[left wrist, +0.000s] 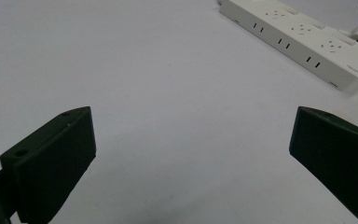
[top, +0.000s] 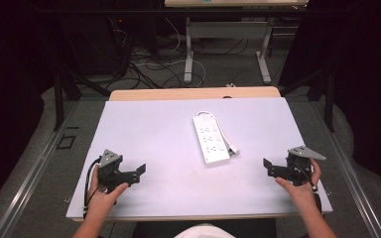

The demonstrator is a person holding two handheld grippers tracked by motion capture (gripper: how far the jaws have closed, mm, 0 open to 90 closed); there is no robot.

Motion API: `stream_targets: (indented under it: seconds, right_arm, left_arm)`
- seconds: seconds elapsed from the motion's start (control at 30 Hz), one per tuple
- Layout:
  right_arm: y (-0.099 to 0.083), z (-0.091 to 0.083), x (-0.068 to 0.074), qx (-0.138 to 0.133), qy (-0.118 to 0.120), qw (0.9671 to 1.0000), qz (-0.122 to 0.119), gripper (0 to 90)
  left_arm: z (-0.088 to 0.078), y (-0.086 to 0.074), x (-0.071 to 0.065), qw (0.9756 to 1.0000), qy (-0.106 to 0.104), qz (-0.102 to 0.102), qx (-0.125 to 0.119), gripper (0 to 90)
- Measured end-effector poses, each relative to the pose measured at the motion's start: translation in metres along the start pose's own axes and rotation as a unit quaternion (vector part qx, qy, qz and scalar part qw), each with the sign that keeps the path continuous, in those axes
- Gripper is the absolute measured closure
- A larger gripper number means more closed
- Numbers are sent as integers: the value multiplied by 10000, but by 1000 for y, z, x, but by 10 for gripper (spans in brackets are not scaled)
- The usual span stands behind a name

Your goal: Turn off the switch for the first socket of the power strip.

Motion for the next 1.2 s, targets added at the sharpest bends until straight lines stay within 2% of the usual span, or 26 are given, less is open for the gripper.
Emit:
stream_targets:
  seconds: [0.23,0.47,0.77,0.97,1.2]
  right_arm:
    - [2,0,0,-5,-63,9999,-83,5]
    - [2,0,1,7,-31,10000,13,5]
    - [4,-4,5,-26,-45,9999,-114,19]
    - [6,-1,7,-18,-77,9996,-254,64]
    - [8,2,7,17,-13,9995,-315,72]
  left_arm:
    - [0,1,-1,10000,-7,-22,-48,2]
    - [-3,1,-2,9999,11,6,-106,2]
    - [-4,-1,-4,9999,31,70,-87,3]
    - [-6,-3,-2,9999,82,6,-81,7]
    - [-8,-4,-1,9999,126,8,-82,11]
Point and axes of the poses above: each handheld gripper's, and its own axes: z roughly forward along the jaws, y roughly out of its top, x roughly to its left, the point moved 4 cm from there along z, roughly forward along the jaws, and after that the axes turned 12 degrees about -z, right-handed, at the moved point
